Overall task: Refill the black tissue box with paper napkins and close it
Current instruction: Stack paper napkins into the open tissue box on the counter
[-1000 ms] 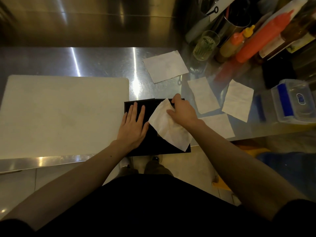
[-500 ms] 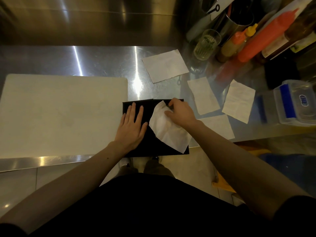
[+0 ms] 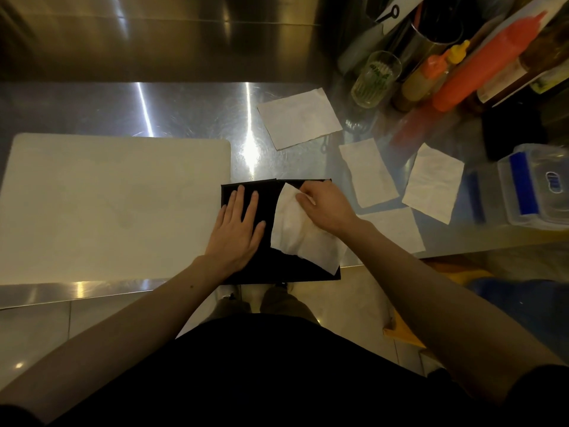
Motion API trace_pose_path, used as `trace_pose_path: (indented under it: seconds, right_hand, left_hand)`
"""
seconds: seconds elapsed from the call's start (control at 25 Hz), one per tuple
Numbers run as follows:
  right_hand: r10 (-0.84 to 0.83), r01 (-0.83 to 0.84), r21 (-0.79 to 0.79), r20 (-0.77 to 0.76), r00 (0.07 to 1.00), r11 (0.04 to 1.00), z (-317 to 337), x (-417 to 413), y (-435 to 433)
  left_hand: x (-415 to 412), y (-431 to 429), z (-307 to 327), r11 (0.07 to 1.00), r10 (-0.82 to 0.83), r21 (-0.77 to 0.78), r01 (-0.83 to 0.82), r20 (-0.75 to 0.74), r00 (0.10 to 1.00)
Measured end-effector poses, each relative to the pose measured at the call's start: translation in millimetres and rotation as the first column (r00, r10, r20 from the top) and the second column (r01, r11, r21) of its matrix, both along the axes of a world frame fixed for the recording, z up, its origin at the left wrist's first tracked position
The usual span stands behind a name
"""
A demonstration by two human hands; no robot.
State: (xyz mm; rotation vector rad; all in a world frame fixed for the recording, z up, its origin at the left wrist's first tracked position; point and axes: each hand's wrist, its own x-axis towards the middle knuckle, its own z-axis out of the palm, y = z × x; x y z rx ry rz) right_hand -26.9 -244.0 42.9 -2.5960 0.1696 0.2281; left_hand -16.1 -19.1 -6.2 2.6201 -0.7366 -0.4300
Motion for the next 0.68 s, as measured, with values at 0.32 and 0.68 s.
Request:
trace_pose_path:
  seconds: [0.32, 0.68]
  right_hand:
    - [-0.122, 0.13, 0.144, -0.059, 0.991, 0.981, 11.1, 1.4, -4.5]
    - [-0.568, 0.691, 0.488, -0.398, 0.72, 0.534, 6.2, -10.0, 12.8]
  left_hand:
    - [0.8, -0.1, 1.9, 1.0, -0.009, -0.001, 0.009, -0.014, 1.0]
    - [1.5, 0.1, 1.0, 1.0, -0.016, -0.012, 0.015, -0.028, 0.999]
